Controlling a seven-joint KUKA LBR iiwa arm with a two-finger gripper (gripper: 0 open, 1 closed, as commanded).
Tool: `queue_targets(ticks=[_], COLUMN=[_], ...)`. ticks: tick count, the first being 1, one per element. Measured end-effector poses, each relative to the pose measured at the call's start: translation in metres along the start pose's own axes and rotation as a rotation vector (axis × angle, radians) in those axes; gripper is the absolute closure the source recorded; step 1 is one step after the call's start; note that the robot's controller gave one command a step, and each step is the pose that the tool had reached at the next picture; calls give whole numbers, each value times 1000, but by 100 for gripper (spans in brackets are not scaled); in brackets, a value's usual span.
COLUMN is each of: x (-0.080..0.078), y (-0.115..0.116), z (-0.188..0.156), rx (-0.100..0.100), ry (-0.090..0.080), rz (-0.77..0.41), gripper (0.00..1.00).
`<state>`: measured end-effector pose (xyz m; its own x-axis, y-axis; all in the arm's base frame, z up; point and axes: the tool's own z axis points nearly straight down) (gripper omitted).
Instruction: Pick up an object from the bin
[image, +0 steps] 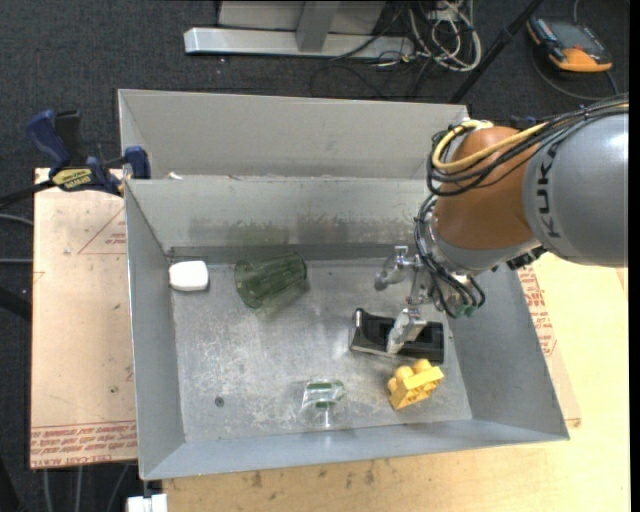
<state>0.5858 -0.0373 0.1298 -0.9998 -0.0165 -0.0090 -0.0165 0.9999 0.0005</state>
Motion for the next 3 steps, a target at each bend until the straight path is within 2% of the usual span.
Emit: queue_targets(ticks=[1, 2, 3], x=[-7, -7, -10], y=[-7, -7, 3], z=[49, 49, -153], rx=[-2, -2, 0], ry=[21, 21, 15], rz=[136, 136, -9], gripper=[100, 100, 100])
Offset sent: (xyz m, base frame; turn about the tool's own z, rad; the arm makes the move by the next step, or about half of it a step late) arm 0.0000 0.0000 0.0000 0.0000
